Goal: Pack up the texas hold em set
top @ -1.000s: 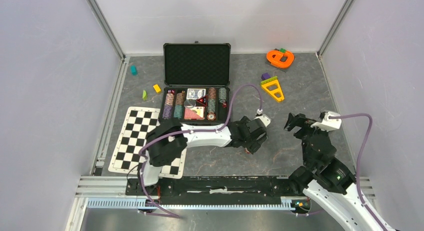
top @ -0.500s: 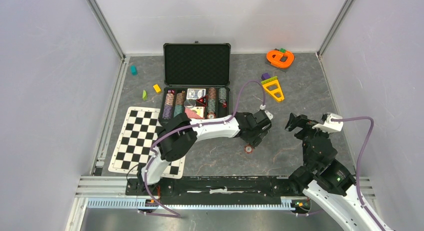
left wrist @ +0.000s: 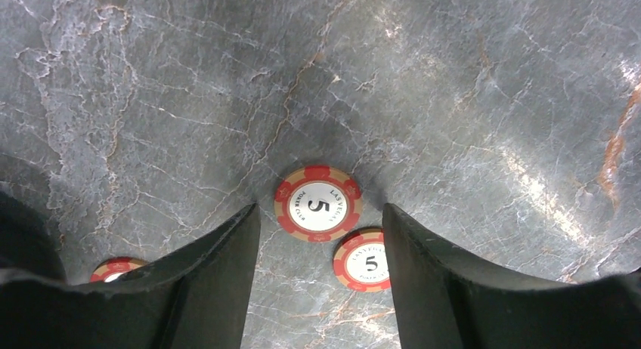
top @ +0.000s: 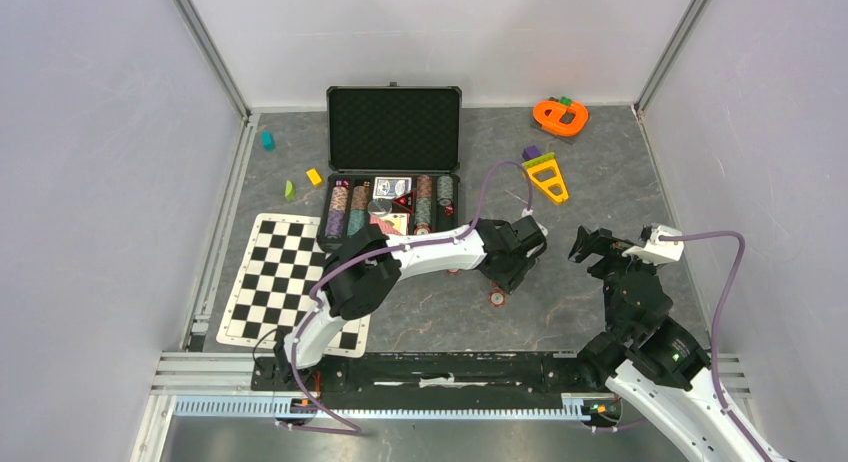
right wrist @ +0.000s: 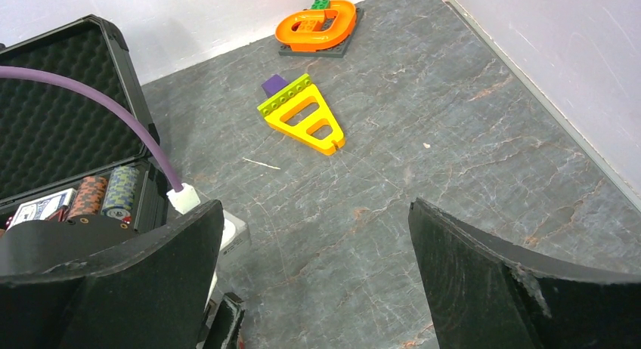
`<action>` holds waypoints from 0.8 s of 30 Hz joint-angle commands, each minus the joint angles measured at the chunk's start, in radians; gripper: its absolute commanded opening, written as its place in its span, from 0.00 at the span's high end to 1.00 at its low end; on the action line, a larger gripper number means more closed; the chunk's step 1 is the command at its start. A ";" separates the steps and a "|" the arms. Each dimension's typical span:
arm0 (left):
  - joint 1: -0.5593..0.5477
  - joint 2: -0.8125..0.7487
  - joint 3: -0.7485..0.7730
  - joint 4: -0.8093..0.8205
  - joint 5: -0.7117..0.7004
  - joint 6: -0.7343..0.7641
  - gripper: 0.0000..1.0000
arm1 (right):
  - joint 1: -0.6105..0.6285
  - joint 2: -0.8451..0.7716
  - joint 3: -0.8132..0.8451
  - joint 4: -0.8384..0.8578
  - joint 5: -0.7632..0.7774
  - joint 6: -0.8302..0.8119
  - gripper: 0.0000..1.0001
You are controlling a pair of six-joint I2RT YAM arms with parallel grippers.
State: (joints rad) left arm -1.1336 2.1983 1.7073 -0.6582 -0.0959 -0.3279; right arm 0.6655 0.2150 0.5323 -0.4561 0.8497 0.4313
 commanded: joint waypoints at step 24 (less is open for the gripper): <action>0.012 0.012 0.027 -0.027 0.001 -0.027 0.25 | -0.001 0.021 -0.002 0.045 -0.013 -0.006 0.02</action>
State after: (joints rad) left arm -1.1221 2.1998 1.7157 -0.6781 -0.0940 -0.3386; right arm 0.6655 0.2249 0.5323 -0.4538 0.8394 0.4297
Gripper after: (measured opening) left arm 0.731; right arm 0.979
